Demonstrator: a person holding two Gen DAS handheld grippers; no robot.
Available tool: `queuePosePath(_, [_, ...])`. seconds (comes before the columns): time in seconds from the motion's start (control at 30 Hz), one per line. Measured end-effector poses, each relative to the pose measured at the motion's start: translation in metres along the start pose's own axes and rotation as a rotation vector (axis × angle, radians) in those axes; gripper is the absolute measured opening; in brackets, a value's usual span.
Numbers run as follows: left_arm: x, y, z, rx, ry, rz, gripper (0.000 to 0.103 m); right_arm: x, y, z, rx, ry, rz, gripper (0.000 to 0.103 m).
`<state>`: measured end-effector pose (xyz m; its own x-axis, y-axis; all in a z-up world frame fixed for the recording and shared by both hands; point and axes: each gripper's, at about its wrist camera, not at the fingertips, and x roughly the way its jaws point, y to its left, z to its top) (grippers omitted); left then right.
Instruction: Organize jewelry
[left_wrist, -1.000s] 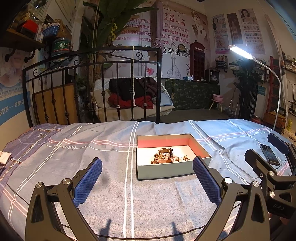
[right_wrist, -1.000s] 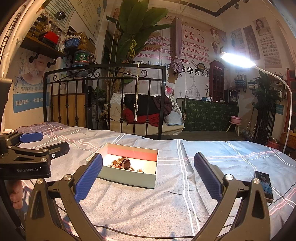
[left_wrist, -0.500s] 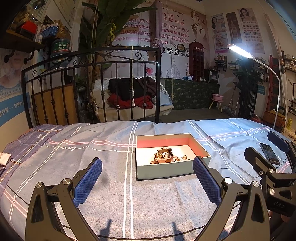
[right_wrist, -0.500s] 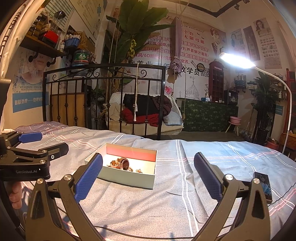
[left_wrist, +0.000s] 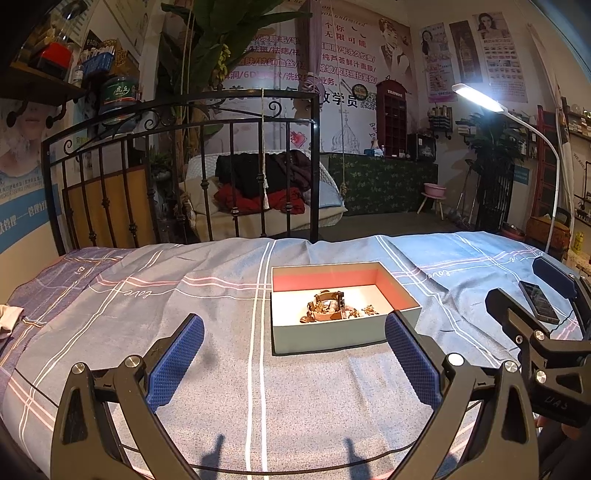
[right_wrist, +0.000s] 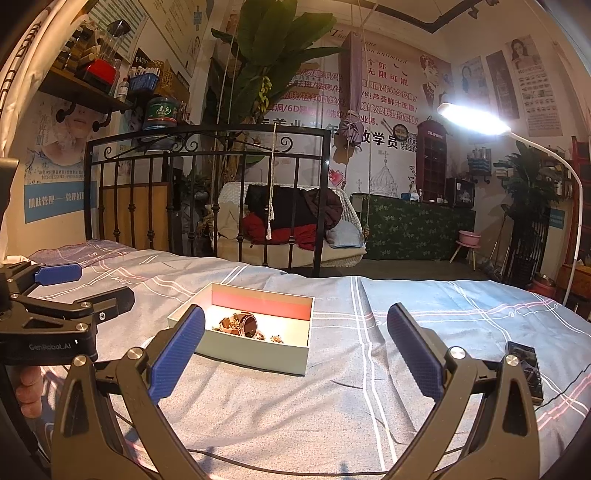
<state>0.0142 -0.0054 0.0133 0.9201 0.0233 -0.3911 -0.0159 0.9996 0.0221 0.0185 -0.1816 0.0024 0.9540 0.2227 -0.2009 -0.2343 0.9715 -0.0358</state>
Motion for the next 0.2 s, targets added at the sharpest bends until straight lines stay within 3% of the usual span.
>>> queuePosePath(0.2, [0.0004, 0.0033, 0.0003, -0.02, 0.005, -0.008, 0.097, 0.0017, -0.0009, -0.0003, 0.002, 0.003, -0.001, 0.097])
